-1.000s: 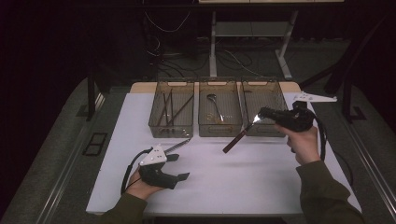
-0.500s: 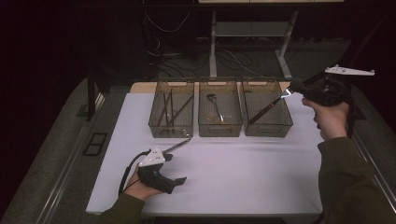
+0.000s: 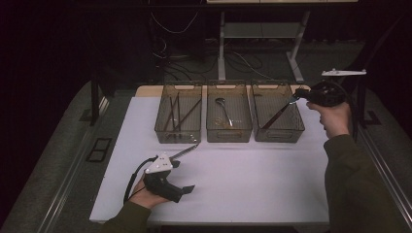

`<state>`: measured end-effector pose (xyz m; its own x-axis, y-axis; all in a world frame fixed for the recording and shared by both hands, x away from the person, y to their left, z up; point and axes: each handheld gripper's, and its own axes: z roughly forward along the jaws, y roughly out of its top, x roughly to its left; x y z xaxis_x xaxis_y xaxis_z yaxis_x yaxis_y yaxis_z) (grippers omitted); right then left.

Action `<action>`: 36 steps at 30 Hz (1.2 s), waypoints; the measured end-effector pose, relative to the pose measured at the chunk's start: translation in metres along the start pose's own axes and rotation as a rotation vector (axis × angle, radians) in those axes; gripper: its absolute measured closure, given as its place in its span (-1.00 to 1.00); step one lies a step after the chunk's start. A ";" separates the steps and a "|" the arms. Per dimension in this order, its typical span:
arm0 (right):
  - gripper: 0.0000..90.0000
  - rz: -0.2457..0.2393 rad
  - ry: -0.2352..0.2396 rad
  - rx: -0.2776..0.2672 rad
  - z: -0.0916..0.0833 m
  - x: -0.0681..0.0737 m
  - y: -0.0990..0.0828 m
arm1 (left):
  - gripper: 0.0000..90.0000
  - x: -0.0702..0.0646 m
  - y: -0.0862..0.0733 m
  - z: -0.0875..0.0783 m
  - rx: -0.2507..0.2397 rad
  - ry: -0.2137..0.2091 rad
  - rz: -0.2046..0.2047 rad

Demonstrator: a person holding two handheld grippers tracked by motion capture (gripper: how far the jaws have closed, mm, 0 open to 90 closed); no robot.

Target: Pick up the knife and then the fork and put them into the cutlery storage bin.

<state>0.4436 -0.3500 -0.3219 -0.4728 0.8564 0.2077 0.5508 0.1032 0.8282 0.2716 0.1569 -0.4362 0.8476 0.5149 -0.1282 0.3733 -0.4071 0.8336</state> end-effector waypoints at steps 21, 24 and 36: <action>0.79 0.054 -0.069 0.096 0.048 -0.024 -0.022 | -1.00 -0.001 0.001 0.004 0.013 -0.018 0.008; 0.44 0.055 -0.108 0.106 0.052 -0.028 -0.024 | -1.00 -0.001 0.001 0.005 0.014 -0.019 0.007; -0.17 0.055 -0.140 0.065 0.027 -0.032 -0.027 | -1.00 -0.001 0.002 0.003 0.016 0.002 0.019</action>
<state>0.4622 -0.3665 -0.3650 -0.3426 0.9233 0.1737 0.6187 0.0826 0.7813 0.2727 0.1536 -0.4361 0.8539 0.5084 -0.1108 0.3628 -0.4292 0.8271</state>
